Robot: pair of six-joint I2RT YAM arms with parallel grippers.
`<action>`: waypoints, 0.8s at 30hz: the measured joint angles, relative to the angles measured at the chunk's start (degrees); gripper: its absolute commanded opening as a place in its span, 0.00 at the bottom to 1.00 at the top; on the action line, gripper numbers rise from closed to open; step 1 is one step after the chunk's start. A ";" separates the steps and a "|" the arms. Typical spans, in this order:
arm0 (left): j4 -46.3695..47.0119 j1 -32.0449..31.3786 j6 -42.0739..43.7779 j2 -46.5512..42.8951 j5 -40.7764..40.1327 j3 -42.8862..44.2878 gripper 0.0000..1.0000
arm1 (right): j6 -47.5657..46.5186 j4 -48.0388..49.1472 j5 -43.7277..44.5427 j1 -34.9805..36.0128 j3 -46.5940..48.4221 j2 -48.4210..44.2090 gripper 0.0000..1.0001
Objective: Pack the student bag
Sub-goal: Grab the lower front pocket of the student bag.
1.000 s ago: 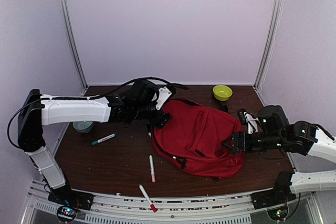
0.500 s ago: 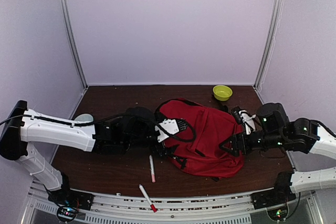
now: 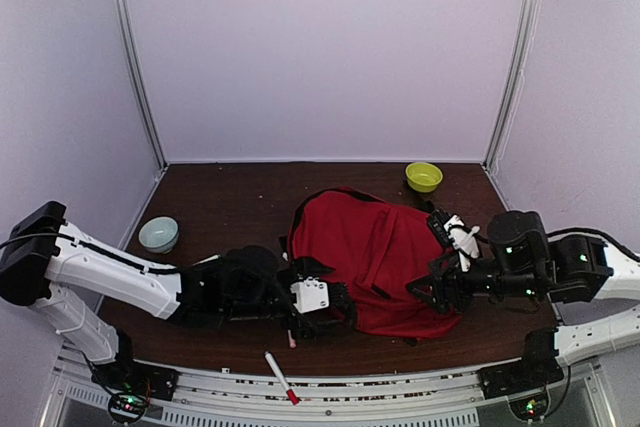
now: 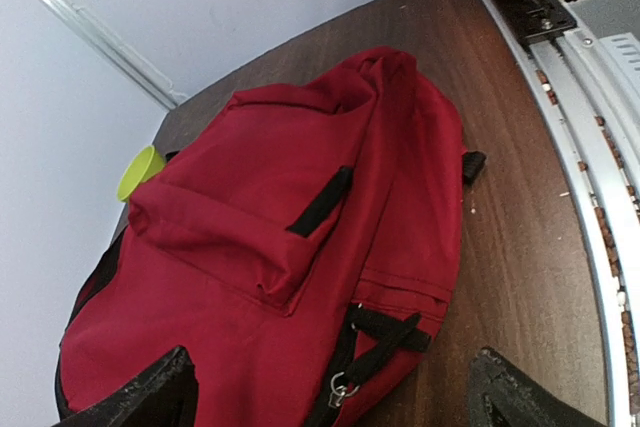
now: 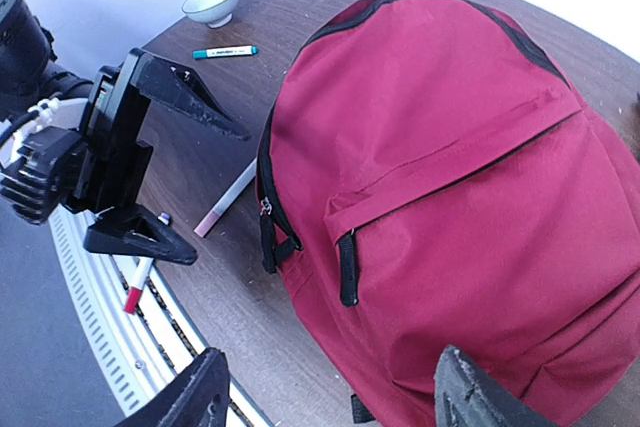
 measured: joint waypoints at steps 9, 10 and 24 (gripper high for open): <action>-0.13 -0.13 3.32 1.55 9.22 0.63 0.88 | -5.57 6.38 3.15 3.87 -6.36 -1.36 0.70; -0.35 -0.13 3.50 2.23 9.68 0.98 0.88 | -6.12 7.17 3.23 4.26 -6.99 -1.40 0.70; 1.86 0.87 5.22 10.60 3.98 3.50 0.75 | -10.27 13.16 6.29 5.16 -8.68 1.75 0.63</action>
